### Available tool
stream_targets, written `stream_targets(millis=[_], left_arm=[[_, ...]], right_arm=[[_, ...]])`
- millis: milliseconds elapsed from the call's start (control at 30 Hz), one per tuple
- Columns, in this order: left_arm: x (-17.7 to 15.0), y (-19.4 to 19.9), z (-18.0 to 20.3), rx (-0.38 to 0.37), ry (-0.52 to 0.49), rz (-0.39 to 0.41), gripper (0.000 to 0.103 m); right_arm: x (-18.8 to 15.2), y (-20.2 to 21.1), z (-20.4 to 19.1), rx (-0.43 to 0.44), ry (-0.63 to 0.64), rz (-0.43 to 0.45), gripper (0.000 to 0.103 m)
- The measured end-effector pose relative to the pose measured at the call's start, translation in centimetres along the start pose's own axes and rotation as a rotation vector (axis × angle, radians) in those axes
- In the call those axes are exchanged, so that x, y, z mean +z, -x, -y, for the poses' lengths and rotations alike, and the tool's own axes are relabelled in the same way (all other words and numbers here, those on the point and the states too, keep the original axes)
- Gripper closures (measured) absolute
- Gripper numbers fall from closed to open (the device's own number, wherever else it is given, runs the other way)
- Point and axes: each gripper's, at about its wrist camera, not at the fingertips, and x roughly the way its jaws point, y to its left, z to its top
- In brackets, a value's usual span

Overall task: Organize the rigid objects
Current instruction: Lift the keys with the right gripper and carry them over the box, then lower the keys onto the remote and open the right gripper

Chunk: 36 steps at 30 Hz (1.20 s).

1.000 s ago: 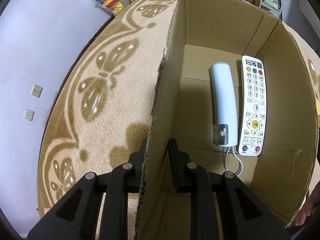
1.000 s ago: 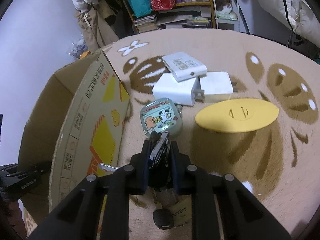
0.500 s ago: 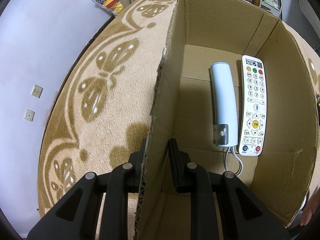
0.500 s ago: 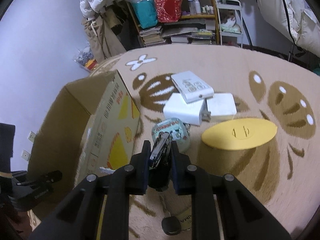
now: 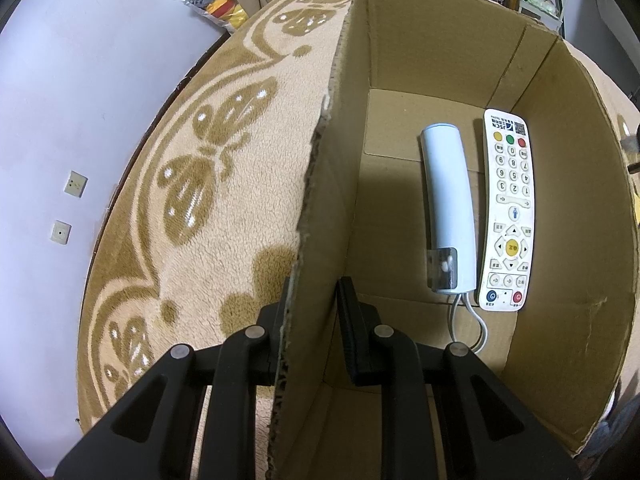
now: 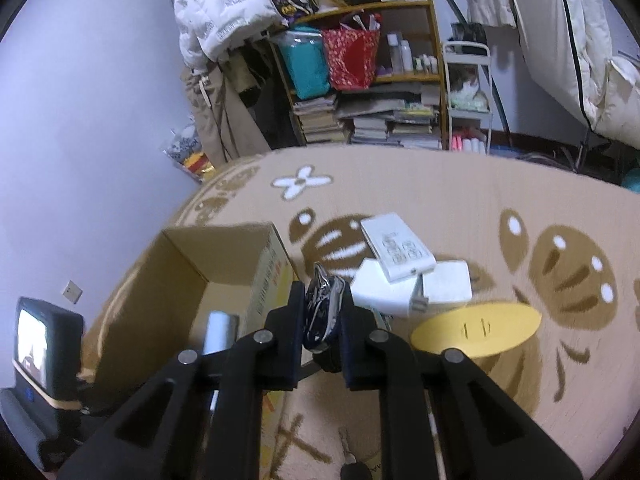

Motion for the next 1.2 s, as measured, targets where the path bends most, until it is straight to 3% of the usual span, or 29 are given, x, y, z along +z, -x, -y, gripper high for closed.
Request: stream_targets(millis=[300, 567, 933, 1200], left_arm=[[0.1, 0.1, -0.1, -0.002, 0.001, -0.001, 0.084], [0.2, 0.1, -0.1, -0.001, 0.000, -0.002, 0.084], [0.2, 0.0, -0.1, -0.002, 0.002, -0.002, 0.084], [0.1, -0.1, -0.2, -0.006, 0.004, -0.003, 0.083]], right_arm=[[3.3, 1.3, -2.4, 0.036, 0.055, 0.070, 0.087], [4.3, 1.0, -5.5, 0.105, 0.105, 0.086, 0.087], [2.3, -1.9, -8.4, 0.125, 0.159, 0.002, 0.087], [0.6, -3.6, -8.4, 0.146, 0.147, -0.065, 0.091]])
